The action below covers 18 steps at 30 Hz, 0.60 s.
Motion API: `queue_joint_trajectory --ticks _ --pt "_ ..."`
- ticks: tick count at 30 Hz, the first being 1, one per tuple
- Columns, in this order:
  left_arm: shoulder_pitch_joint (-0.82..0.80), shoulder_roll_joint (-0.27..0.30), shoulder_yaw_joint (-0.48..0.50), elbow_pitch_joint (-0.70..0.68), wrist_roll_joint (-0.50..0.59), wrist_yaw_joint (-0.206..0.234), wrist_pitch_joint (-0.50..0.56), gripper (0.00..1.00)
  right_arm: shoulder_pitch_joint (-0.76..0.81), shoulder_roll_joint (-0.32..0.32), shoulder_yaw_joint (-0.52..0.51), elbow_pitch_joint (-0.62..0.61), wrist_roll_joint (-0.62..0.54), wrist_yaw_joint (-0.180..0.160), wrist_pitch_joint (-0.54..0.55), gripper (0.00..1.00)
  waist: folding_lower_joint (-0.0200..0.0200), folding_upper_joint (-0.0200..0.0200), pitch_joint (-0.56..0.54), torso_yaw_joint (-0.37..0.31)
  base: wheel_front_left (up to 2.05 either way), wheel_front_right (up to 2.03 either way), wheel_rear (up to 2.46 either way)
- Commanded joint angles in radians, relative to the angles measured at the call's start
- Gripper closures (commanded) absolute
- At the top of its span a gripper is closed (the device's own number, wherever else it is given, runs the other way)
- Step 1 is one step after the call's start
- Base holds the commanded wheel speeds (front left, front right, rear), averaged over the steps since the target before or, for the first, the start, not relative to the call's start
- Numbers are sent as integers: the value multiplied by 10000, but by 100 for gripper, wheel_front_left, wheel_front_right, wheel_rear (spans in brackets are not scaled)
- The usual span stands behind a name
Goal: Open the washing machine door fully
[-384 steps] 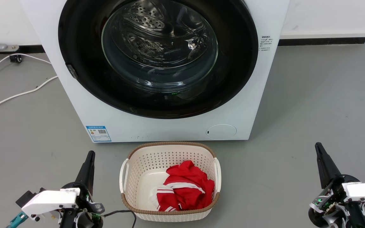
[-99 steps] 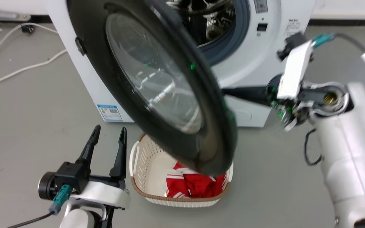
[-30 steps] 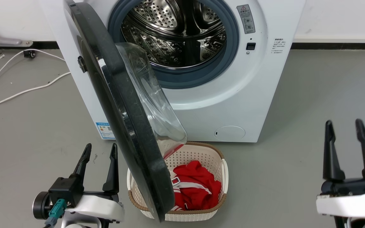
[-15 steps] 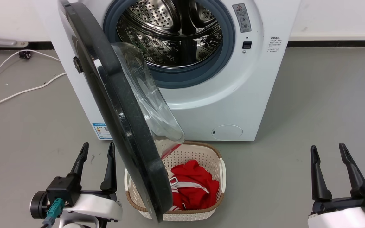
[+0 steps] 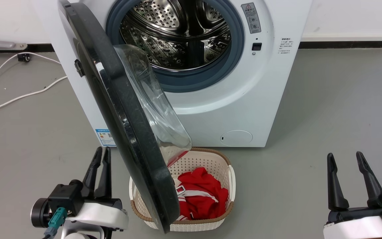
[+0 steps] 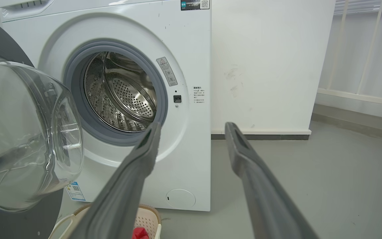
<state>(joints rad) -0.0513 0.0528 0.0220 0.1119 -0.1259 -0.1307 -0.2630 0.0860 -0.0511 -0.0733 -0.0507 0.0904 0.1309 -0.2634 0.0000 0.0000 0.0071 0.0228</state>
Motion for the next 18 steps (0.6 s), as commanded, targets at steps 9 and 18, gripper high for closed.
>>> queue_joint_trajectory --ticks 9,18 --pt "-228 42 31 -858 142 -1 -24 100 -85 18 39 30 180 -3 -13 0 0 0 15 -32 0 0 0" --pt "-719 29 28 -3501 369 -1 -26 100 -127 18 12 57 256 -3 -13 0 0 0 58 18 0 0 0"
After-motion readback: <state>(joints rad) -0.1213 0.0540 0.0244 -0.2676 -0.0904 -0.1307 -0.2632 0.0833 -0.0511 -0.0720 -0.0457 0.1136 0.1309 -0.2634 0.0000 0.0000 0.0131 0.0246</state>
